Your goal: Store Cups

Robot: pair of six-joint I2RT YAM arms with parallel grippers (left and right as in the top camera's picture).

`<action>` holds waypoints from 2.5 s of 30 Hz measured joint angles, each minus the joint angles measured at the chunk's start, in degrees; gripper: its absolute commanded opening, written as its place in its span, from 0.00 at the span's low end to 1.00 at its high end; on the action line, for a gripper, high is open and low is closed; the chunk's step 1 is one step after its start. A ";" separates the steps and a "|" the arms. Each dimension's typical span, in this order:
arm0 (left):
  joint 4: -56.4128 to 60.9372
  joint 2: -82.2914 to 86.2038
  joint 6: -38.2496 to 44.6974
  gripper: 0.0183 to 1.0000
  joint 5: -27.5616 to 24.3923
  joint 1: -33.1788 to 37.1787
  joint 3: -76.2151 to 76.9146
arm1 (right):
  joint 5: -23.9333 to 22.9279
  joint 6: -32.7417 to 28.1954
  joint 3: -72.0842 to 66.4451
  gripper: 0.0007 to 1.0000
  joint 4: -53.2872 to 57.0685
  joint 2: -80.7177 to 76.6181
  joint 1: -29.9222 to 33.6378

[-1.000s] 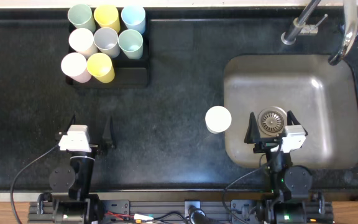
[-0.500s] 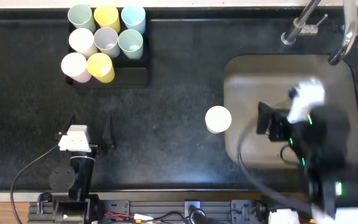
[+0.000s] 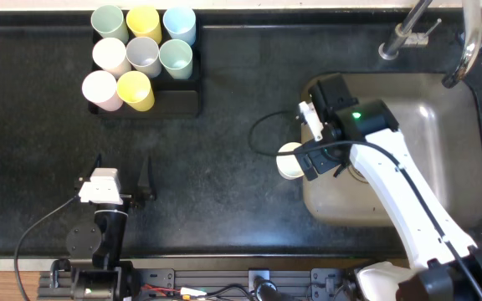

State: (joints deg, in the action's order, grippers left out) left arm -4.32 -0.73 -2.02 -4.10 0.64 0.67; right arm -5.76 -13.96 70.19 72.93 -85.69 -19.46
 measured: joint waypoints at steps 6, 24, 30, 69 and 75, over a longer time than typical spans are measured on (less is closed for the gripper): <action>-0.02 0.00 0.00 1.00 -0.02 0.00 0.00 | 2.01 -2.67 0.00 1.00 -1.64 -1.07 0.00; -0.02 0.00 0.00 1.00 0.00 0.00 0.00 | 7.41 -4.35 3.43 1.00 -3.87 -8.22 4.83; -0.02 0.00 0.00 1.00 0.00 0.00 0.00 | 7.48 -4.70 5.97 1.00 -3.87 -10.71 4.83; -0.02 0.00 0.00 1.00 -0.02 0.00 0.00 | 16.63 -6.93 12.20 0.04 2.80 -13.90 2.12; 0.00 0.00 -0.02 1.00 -0.02 0.00 0.00 | 13.33 -3.69 32.44 0.04 4.92 -14.36 0.26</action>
State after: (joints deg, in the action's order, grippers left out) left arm -4.32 -0.73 -2.04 -4.12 0.64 0.67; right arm 7.57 -17.65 102.63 77.84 -100.05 -19.20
